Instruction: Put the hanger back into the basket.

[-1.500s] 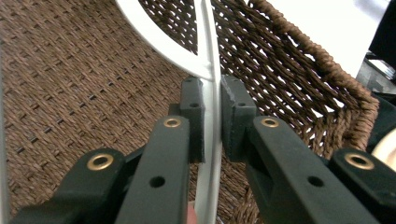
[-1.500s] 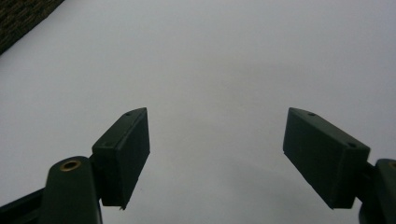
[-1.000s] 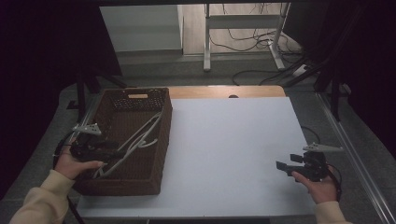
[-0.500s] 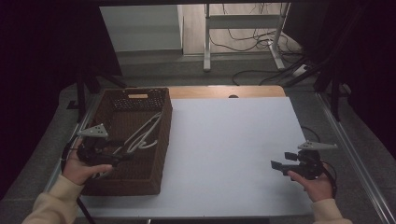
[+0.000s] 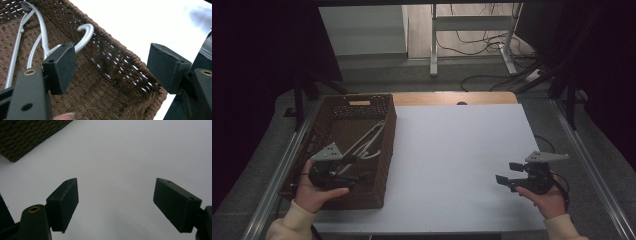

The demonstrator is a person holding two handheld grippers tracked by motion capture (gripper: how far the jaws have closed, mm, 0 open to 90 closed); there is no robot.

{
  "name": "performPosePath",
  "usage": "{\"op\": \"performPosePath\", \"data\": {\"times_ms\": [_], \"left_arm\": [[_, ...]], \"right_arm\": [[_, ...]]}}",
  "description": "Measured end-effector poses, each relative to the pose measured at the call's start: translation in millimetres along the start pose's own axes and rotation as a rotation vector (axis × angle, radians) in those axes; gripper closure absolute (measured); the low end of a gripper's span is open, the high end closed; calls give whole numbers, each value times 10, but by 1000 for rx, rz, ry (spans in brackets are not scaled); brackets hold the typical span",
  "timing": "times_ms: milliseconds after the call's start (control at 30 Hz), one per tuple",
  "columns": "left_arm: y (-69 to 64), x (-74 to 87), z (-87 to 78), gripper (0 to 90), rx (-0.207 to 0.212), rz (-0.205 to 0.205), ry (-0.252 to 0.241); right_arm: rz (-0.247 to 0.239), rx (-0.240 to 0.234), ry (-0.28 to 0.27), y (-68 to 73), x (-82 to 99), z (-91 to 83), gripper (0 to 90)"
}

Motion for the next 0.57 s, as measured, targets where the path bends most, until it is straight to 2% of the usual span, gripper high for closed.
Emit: {"op": "performPosePath", "data": {"times_ms": [200,567], "left_arm": [[-75,18,41,240,0,10,-5],[-63,41,47,234,-9,0,-17]], "right_arm": [[-10,-12,-3,33,-11,3,201],[-22,-11,-4,33,-14,-4,200]]}}
Point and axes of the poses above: each handheld gripper's, and its own axes: z roughly forward along the jaws, x roughly out of its underside, y roughly to its left, the point moved 10 cm from there along z, roughly forward along the jaws, and after that the axes turned 12 degrees about -y, right-handed, at the moved point
